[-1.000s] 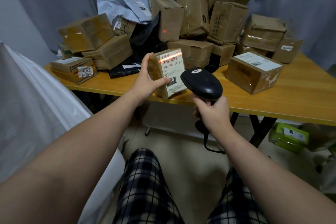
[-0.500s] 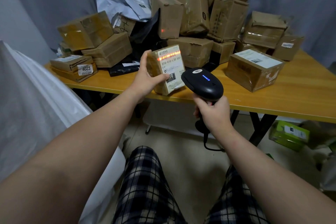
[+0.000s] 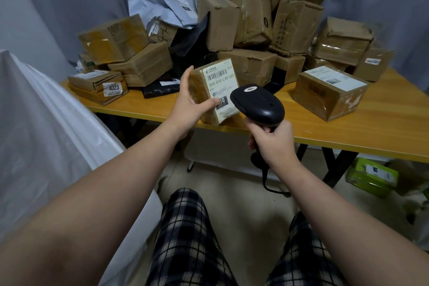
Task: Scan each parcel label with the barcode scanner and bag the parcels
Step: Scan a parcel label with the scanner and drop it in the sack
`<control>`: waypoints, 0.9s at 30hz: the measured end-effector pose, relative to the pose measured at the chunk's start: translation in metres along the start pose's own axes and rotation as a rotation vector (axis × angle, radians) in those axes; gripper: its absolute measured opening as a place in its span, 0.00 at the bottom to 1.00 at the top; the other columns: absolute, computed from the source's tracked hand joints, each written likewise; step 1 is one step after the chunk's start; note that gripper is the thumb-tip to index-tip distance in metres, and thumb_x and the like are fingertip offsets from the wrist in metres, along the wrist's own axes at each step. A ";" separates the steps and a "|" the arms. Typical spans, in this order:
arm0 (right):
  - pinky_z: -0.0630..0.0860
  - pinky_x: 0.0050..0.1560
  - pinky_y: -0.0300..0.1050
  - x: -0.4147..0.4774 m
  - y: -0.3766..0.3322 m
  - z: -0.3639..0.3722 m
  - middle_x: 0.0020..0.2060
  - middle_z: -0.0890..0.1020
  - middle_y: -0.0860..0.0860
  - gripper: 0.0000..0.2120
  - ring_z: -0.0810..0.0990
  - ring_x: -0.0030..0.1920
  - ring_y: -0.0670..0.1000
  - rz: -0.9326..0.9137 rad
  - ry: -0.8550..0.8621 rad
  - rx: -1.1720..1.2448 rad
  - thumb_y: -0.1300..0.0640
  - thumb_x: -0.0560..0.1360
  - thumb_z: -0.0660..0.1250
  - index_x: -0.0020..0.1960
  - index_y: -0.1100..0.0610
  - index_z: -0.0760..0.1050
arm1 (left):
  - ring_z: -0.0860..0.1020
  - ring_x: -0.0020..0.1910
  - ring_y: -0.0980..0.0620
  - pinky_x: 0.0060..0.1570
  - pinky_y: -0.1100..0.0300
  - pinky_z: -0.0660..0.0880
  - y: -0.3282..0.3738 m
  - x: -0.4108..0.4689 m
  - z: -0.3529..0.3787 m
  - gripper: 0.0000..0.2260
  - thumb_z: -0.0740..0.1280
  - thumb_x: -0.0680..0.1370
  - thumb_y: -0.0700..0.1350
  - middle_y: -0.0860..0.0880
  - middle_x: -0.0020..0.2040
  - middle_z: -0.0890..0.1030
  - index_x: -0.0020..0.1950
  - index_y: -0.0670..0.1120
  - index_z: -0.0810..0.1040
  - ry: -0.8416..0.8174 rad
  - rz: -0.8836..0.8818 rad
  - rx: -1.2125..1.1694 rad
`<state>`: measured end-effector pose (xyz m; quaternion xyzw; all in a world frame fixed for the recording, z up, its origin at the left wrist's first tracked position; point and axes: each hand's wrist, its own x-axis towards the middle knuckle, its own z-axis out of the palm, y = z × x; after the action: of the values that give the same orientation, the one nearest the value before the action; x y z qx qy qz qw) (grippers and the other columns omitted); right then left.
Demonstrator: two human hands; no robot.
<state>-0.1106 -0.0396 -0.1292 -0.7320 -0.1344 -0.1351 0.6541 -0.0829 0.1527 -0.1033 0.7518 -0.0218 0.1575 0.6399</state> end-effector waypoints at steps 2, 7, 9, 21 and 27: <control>0.72 0.27 0.38 0.004 -0.003 0.005 0.22 0.75 0.46 0.07 0.76 0.23 0.47 -0.015 -0.009 -0.004 0.61 0.74 0.71 0.38 0.58 0.76 | 0.74 0.66 0.49 0.56 0.64 0.77 0.002 -0.006 -0.003 0.42 0.72 0.73 0.35 0.53 0.62 0.71 0.77 0.55 0.50 0.009 0.021 -0.026; 0.72 0.27 0.38 0.002 -0.024 0.039 0.25 0.75 0.51 0.03 0.75 0.24 0.46 -0.018 -0.150 0.071 0.63 0.74 0.71 0.43 0.60 0.77 | 0.75 0.64 0.51 0.56 0.62 0.77 0.000 -0.033 -0.032 0.46 0.73 0.73 0.38 0.52 0.64 0.70 0.77 0.57 0.44 0.094 0.038 -0.068; 0.72 0.27 0.37 -0.004 -0.032 0.061 0.27 0.75 0.49 0.05 0.75 0.26 0.45 0.002 -0.256 0.121 0.64 0.74 0.70 0.44 0.55 0.78 | 0.76 0.62 0.54 0.55 0.62 0.77 -0.009 -0.050 -0.056 0.48 0.74 0.72 0.39 0.48 0.69 0.68 0.78 0.57 0.43 0.179 0.011 -0.083; 0.76 0.34 0.45 -0.054 0.000 0.259 0.26 0.78 0.48 0.07 0.77 0.28 0.43 0.077 -0.788 -0.039 0.54 0.71 0.75 0.40 0.53 0.76 | 0.74 0.62 0.50 0.64 0.51 0.73 -0.093 -0.180 -0.265 0.45 0.79 0.65 0.47 0.49 0.65 0.71 0.75 0.47 0.56 0.712 -0.414 0.269; 0.70 0.35 0.36 -0.067 0.040 0.347 0.31 0.76 0.46 0.08 0.77 0.35 0.45 0.051 -0.968 -0.290 0.50 0.75 0.69 0.42 0.52 0.74 | 0.73 0.61 0.47 0.57 0.45 0.76 -0.166 -0.162 -0.314 0.45 0.81 0.60 0.54 0.47 0.64 0.71 0.70 0.47 0.62 0.705 -0.684 0.485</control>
<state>-0.1498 0.2992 -0.2283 -0.7972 -0.3840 0.2184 0.4114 -0.2637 0.4598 -0.2635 0.7437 0.4766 0.1833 0.4315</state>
